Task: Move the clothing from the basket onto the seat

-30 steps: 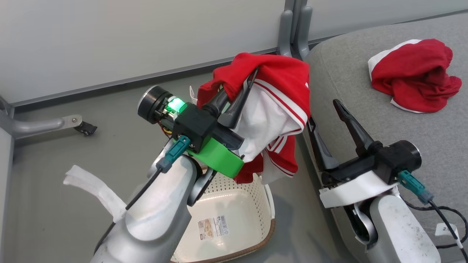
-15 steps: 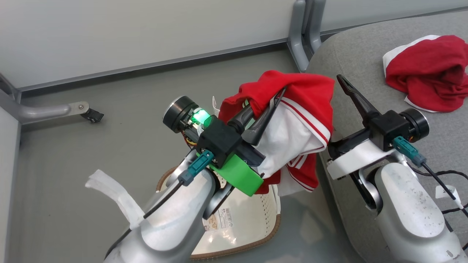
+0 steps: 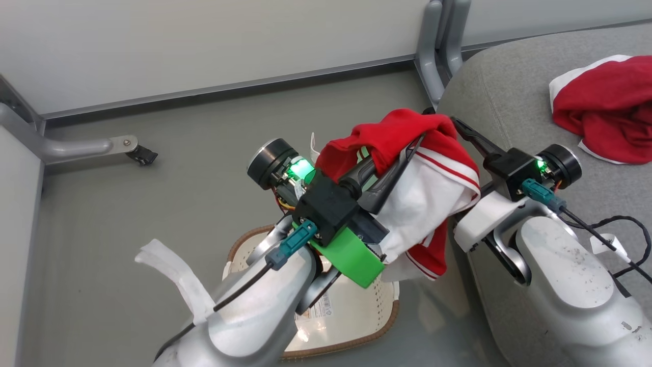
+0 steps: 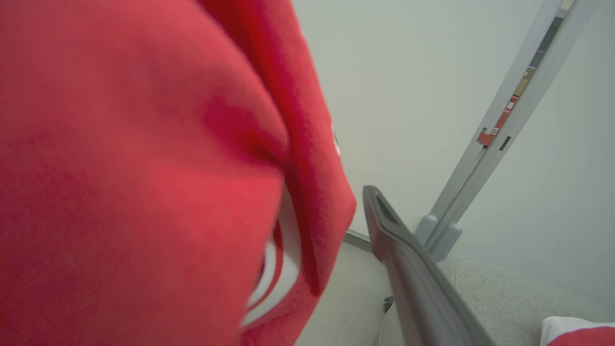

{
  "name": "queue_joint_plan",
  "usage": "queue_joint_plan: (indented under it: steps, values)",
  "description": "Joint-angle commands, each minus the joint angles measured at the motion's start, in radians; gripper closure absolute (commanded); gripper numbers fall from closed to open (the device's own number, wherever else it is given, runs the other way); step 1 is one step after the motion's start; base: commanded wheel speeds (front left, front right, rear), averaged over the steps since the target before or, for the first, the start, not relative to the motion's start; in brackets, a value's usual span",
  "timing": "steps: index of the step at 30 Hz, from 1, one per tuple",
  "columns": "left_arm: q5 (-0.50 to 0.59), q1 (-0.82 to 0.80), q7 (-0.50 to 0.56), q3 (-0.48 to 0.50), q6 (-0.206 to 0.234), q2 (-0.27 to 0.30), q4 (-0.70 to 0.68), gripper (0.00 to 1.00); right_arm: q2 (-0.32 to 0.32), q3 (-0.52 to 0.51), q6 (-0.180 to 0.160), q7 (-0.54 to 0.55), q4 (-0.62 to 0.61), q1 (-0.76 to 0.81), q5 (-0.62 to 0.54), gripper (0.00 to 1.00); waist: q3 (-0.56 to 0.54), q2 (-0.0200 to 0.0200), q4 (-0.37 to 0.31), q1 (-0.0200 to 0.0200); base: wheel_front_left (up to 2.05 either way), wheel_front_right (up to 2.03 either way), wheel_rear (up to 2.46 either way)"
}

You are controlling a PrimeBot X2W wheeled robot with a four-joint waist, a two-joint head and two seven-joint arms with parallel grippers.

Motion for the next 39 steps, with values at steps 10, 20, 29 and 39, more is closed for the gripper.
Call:
queue_joint_plan:
  steps: [10,20,29,39]
  values:
    - [-0.004,-0.01,-0.004,-0.016,0.006,-0.001,-0.009,1.0,-0.009,0.056,-0.001,-0.002,0.03,-0.039,0.05,0.0,0.005,-0.0001,0.017,0.0,0.0,0.0,0.0]
    - [-0.001,0.001,-0.004,-0.014,0.003,-0.001,0.002,1.0,0.001,0.031,-0.001,-0.002,0.027,-0.032,0.064,1.0,0.015,-0.0001,0.015,0.0,0.0,0.0,0.0]
    - [0.003,0.0,-0.004,-0.009,-0.001,-0.001,0.01,1.0,0.006,0.013,-0.001,-0.002,0.014,-0.02,0.059,1.0,0.029,-0.0001,0.013,0.0,0.0,0.0,0.0]
    - [0.008,0.011,-0.004,-0.002,-0.003,-0.001,0.038,0.0,0.013,-0.035,-0.001,-0.002,0.0,-0.009,0.06,1.0,0.038,-0.0001,0.015,0.0,0.0,0.0,0.0]
